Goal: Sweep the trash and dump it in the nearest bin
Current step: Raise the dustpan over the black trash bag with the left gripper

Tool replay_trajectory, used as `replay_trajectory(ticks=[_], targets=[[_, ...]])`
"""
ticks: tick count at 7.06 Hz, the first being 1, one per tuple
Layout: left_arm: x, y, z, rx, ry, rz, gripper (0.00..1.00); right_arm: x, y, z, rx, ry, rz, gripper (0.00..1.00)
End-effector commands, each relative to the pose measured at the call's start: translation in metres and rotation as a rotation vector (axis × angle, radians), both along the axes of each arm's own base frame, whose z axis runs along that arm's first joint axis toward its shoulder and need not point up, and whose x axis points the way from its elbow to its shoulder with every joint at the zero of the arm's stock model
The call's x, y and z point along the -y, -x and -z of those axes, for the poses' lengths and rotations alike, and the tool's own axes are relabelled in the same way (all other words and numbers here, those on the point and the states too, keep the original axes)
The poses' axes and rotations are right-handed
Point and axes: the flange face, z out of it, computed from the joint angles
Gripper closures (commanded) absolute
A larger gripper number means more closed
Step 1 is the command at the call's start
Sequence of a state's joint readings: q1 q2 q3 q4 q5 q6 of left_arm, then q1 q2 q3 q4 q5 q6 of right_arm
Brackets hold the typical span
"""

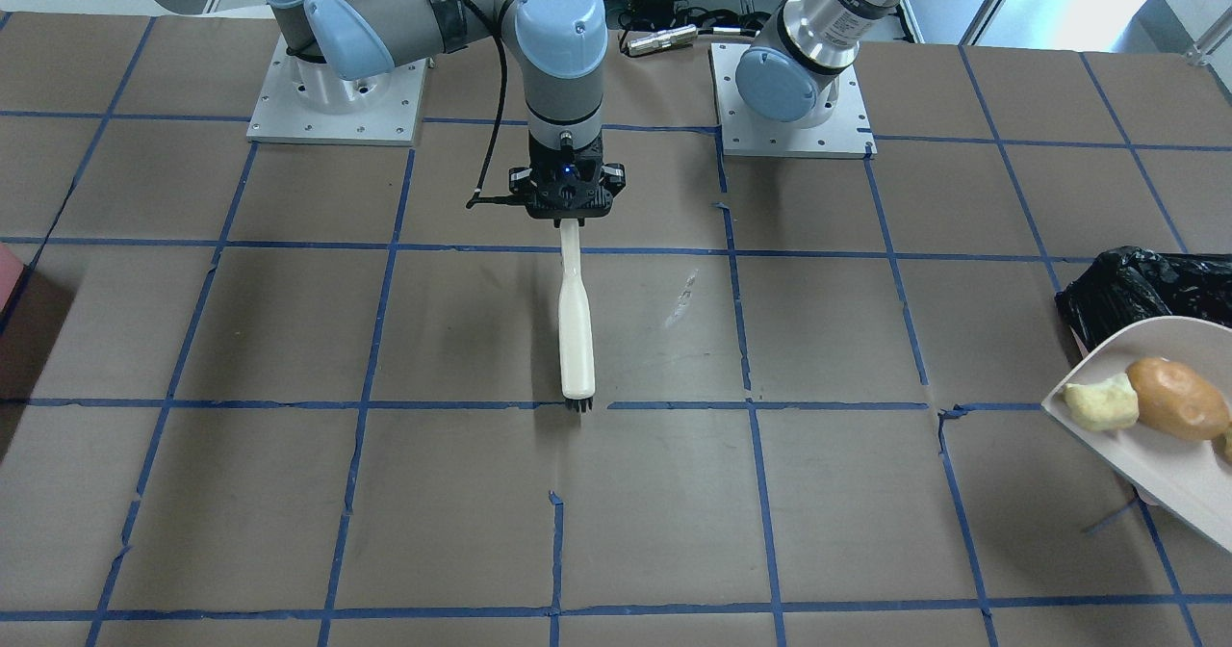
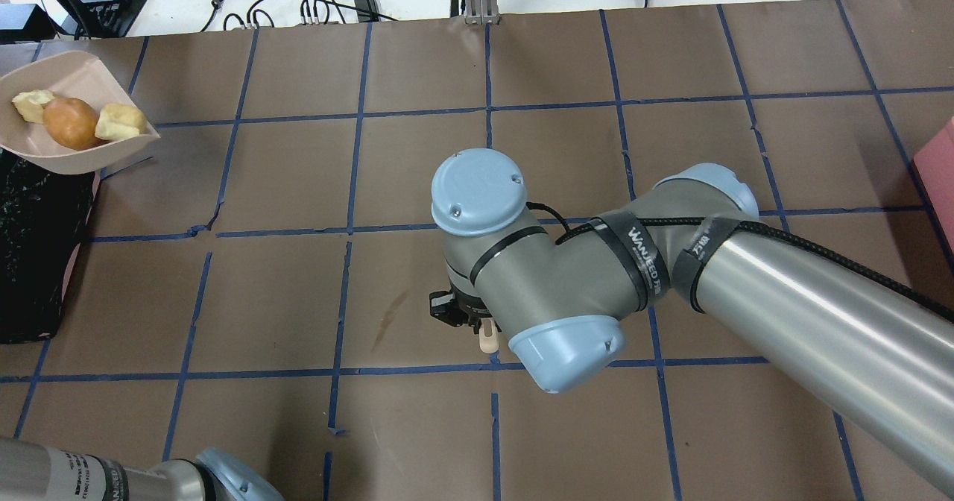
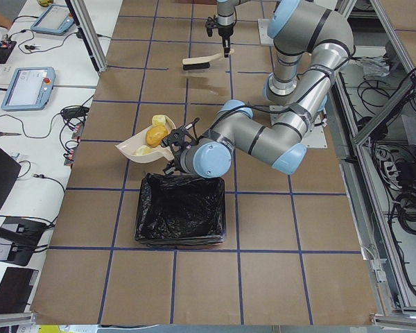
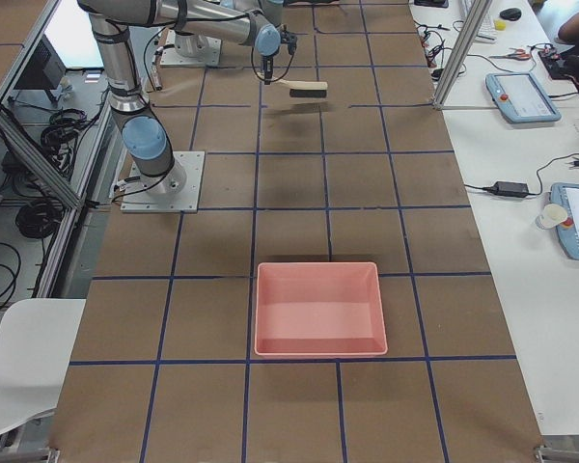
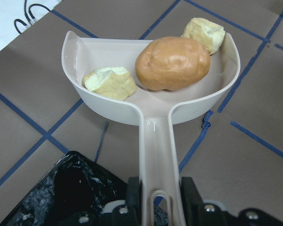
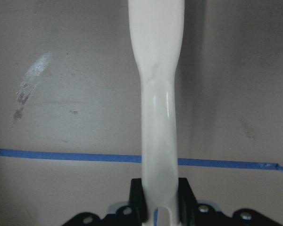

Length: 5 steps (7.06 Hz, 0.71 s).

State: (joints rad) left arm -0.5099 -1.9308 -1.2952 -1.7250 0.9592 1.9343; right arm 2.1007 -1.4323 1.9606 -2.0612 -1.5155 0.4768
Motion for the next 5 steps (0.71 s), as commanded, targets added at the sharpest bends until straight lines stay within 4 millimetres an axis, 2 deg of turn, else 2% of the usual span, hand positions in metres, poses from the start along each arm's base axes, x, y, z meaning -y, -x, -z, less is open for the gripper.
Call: replay_trajectory(ticks=[1, 2, 5], targets=[[-0.049, -0.048, -0.029, -0.018, 0.027, -0.109, 0.97, -0.017, 0.009, 0.01, 0.02, 0.036, 0.021, 1.0], [-0.073, -0.069, -0.035, -0.03, 0.049, -0.168, 0.97, -0.028, 0.015, 0.026, 0.042, 0.075, 0.03, 1.0], [-0.162, -0.123, -0.036, -0.016, 0.038, -0.294, 0.97, -0.031, 0.016, 0.037, 0.042, 0.069, 0.032, 0.99]])
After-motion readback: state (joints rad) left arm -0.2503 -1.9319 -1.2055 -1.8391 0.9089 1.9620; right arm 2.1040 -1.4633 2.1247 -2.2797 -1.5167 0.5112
